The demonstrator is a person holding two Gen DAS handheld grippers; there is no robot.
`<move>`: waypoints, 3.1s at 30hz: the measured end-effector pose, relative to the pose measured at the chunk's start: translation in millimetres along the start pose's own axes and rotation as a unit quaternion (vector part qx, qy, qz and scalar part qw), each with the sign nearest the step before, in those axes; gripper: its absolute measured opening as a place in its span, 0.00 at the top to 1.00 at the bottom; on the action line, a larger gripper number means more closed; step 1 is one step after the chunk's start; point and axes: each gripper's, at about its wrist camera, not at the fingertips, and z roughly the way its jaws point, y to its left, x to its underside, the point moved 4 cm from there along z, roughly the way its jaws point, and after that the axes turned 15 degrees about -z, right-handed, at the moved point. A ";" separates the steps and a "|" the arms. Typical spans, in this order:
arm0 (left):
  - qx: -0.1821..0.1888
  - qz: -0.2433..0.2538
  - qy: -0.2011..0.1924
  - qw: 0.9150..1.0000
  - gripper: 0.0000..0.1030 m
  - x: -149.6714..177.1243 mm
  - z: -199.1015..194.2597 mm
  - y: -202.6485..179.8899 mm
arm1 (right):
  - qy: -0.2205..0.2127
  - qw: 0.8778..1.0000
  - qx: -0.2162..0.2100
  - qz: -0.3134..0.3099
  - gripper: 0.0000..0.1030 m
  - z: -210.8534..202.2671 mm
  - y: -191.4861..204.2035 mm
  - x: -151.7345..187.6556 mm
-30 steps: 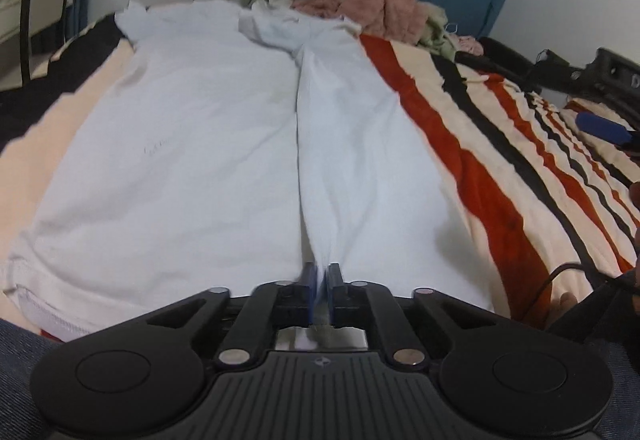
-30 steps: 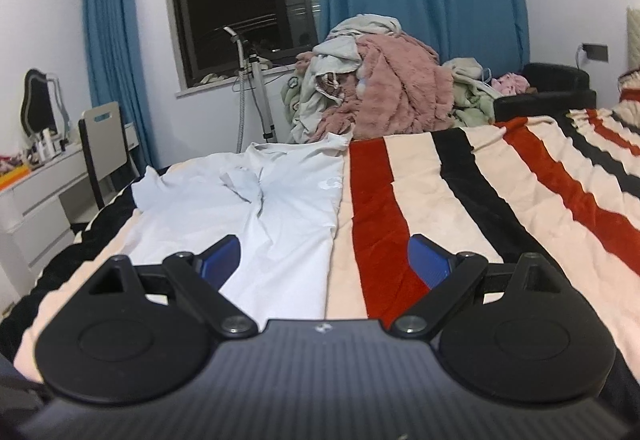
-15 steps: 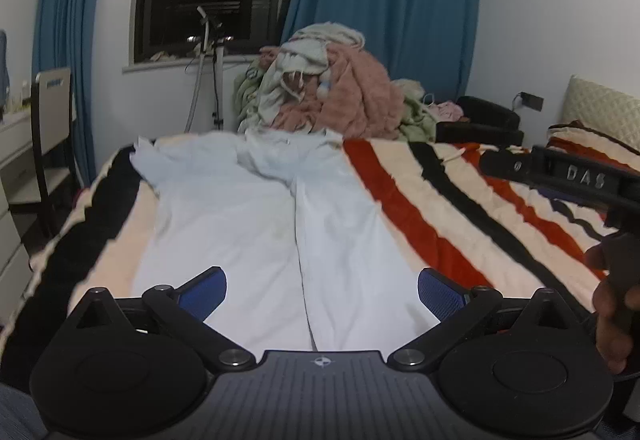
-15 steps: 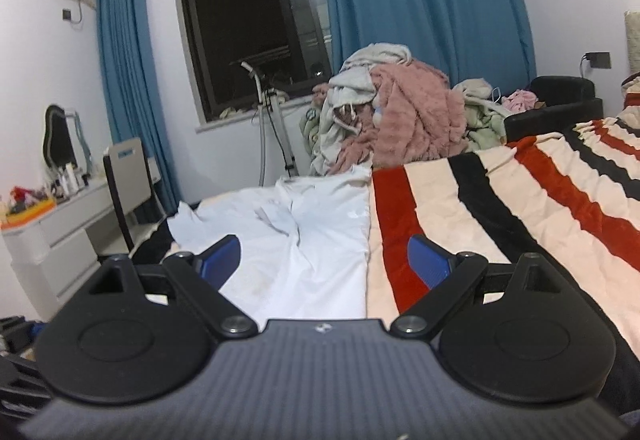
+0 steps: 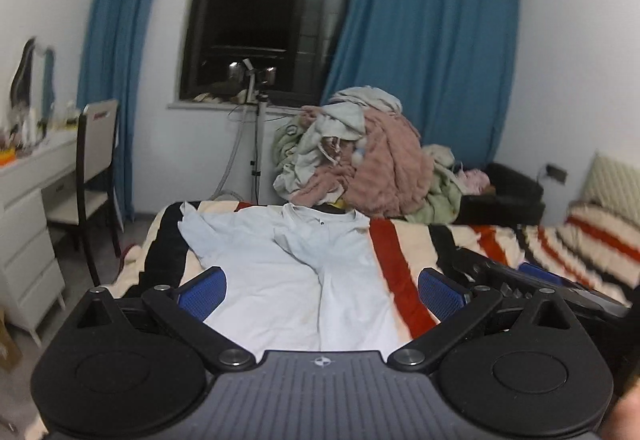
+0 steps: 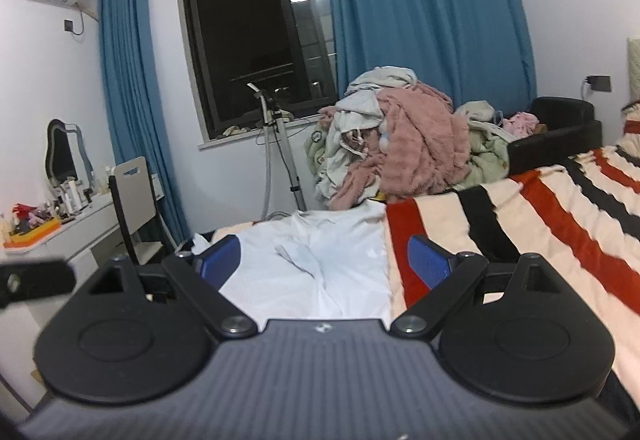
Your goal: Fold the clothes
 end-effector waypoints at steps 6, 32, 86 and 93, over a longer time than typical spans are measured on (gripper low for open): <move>-0.021 0.015 0.001 1.000 0.00 -24.1 40.4 9.6 | 0.013 0.999 -0.031 -0.001 0.11 53.8 -2.8 -44.3; -0.153 -0.153 -0.053 0.975 0.00 -7.8 269.9 307.1 | 0.098 0.943 -0.203 -0.247 0.11 502.2 300.7 89.6; -0.007 -0.001 0.060 0.998 0.00 74.7 259.5 161.1 | 0.049 0.999 -0.004 -0.003 0.10 257.0 -15.7 60.5; 0.009 0.013 0.044 0.999 0.00 80.8 210.4 148.6 | 0.053 0.998 -0.005 -0.022 0.10 143.6 15.6 71.2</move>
